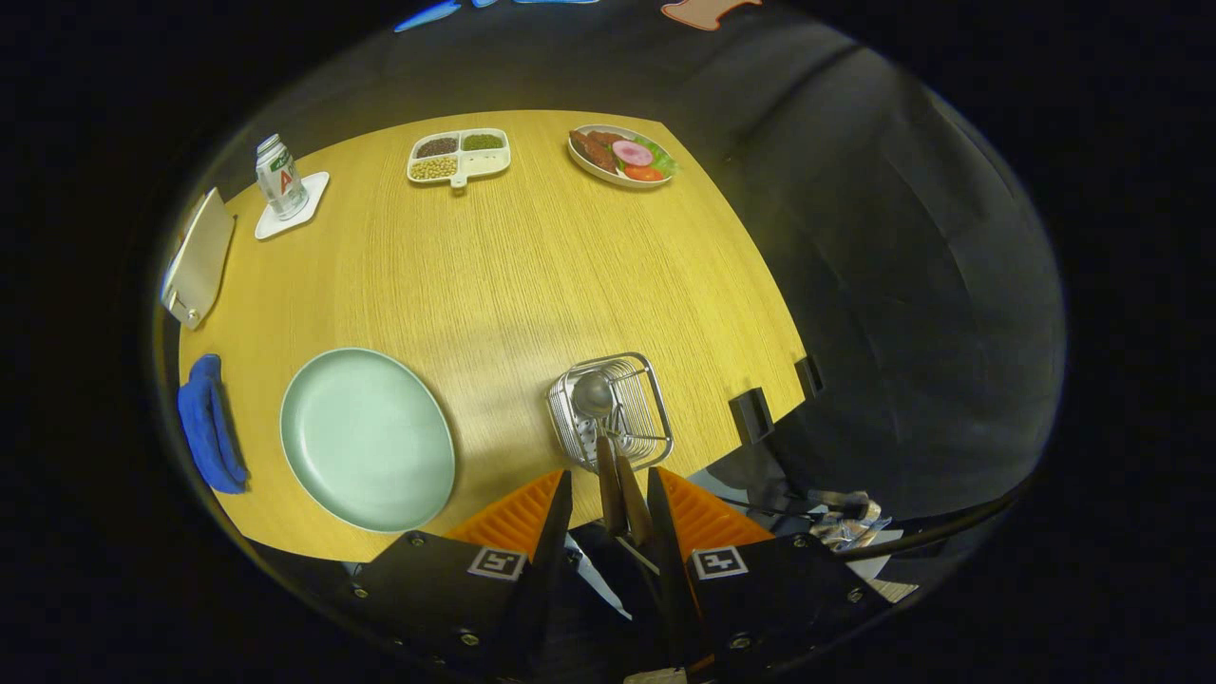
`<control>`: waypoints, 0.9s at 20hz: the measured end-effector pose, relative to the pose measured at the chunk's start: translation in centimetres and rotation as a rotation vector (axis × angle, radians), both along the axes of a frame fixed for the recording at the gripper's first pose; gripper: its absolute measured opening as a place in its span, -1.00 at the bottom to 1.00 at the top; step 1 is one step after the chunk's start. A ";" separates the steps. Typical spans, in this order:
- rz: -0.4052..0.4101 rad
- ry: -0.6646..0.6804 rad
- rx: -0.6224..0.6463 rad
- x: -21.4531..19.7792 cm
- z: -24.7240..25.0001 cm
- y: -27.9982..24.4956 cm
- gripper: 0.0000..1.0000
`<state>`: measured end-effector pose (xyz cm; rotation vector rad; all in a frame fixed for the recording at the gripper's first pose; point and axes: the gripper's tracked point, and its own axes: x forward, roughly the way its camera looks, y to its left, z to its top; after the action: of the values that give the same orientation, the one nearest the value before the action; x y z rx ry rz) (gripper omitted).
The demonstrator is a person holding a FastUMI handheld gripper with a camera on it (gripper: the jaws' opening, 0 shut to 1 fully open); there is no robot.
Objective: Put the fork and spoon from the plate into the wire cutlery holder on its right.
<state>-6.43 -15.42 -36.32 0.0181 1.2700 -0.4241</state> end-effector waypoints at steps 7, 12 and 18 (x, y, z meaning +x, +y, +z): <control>0.051 -0.286 -0.072 4.1 5.2 -0.7 -0.02; 0.145 -0.589 -0.149 7.6 13.1 0.1 -0.02; 0.230 -0.789 -0.215 7.3 21.5 3.2 -0.03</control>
<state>0.90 -12.26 -14.79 -0.1303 0.4393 -0.3035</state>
